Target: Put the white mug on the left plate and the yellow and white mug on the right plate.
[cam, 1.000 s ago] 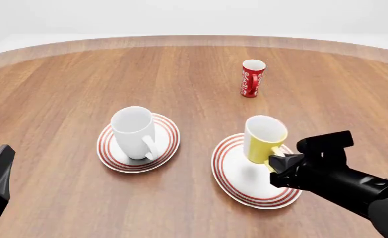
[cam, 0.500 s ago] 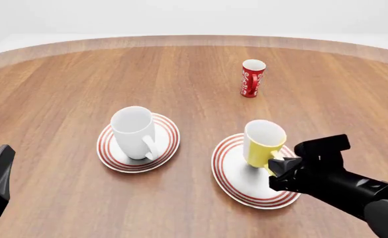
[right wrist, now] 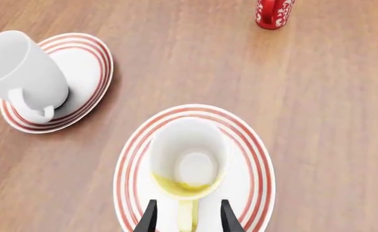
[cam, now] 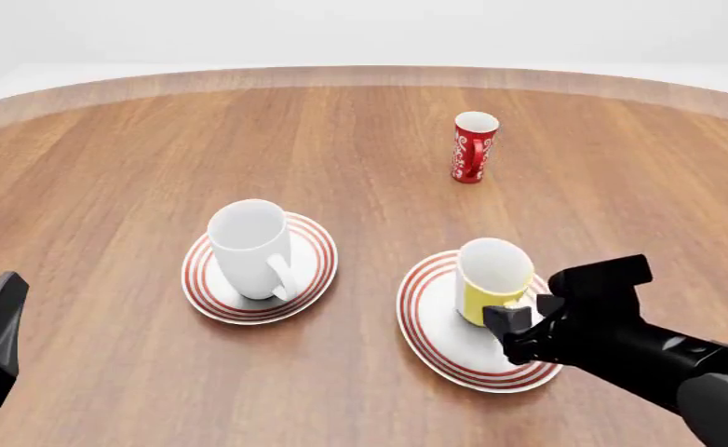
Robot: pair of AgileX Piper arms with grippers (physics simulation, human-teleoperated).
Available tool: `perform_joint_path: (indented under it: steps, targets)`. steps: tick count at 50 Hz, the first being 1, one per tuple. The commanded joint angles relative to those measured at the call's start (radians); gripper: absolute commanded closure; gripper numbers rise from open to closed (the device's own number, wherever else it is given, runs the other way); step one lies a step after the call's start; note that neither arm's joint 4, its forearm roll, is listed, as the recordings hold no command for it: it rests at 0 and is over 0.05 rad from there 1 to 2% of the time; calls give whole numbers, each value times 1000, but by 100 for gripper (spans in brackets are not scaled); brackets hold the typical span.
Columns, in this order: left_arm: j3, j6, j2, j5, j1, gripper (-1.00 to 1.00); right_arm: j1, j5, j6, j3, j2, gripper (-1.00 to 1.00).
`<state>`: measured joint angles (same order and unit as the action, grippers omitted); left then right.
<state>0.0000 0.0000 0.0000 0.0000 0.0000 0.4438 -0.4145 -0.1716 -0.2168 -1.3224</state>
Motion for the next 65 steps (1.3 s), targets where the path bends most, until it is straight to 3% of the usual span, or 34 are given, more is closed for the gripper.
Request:
perform_joint_path:
  steps: [1, 15, 35, 50, 56, 65]
  targets:
    - [0, 0, 0, 0, 0, -100, -6, -5, 2, -3, -9, -100]
    - [0, 0, 0, 0, 0, -100, -16, 37, 11, -8, 38, -100]
    - [0, 0, 0, 0, 0, -100, -43, 298, 40, -38, 351, -100]
    - [0, 0, 0, 0, 0, -100, -83, 588, 46, -216, 683, -100]
    - [0, 0, 0, 0, 0, -100, -99, 638, 51, -280, 760, -100]
    - [0, 0, 0, 0, 0, -100, -129, 669, 5, -358, 840, -100]
